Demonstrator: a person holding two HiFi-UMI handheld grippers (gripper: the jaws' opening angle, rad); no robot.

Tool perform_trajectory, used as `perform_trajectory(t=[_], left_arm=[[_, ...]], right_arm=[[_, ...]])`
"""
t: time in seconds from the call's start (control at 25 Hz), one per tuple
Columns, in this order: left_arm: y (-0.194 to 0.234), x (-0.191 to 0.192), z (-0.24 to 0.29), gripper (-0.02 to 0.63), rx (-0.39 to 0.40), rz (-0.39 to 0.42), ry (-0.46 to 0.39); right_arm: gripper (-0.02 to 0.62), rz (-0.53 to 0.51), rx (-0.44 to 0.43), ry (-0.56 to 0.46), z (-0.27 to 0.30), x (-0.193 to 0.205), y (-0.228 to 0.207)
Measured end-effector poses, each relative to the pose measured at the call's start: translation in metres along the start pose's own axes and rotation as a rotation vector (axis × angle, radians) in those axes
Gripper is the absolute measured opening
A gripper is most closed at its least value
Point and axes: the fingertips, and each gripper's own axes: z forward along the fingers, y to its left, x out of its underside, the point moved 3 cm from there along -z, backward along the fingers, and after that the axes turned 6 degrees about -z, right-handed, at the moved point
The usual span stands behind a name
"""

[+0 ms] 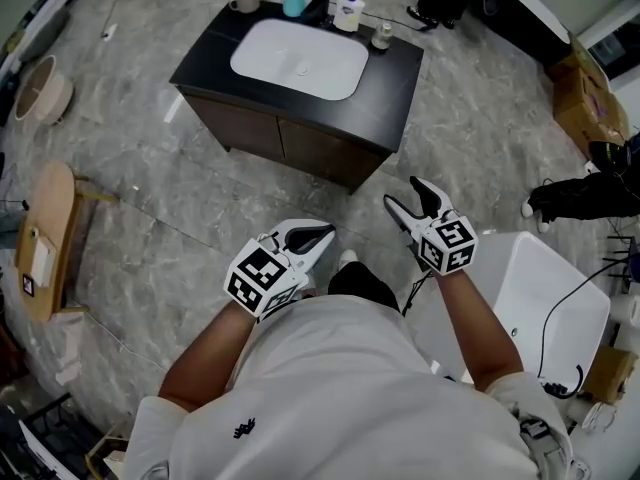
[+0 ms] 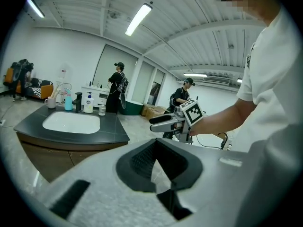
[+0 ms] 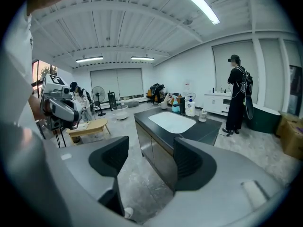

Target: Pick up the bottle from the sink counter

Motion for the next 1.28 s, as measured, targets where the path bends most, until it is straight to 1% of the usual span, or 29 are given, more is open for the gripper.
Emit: perform_trajectory(t=[0.28,0.64,1.0,1.12,1.28], left_arm=[[0.05,-0.027,0.014,0.006,-0.037,-0.034,-0.017],[0.128,-0.086,0.055,0.006,-0.11,-0.056,-0.024],[0.195,-0.138,0.101,0.006,-0.197,-0.103,-0.026],[0.211,-0.15,0.112,0.006,-0.221,-0.115,-0.021],[0.232,-0.16,0.127,0.006,-0.257,-0.14,-0.013]], right_arm=[[0.308,-0.017,0.004,-0.013,0.059,-0.022,-0.058],[0.31,-0.032,0.006,-0.004,0.152,-0.048,-0.172],[0.316,-0.041,0.006,0.054,0.249,-0.053,-0.286],[0.322,-0.046,0.006,0.067,0.282,-0.052,-0.317],[0.349,-0.034,0.01,0.079,0.324,-0.046,-0.354]])
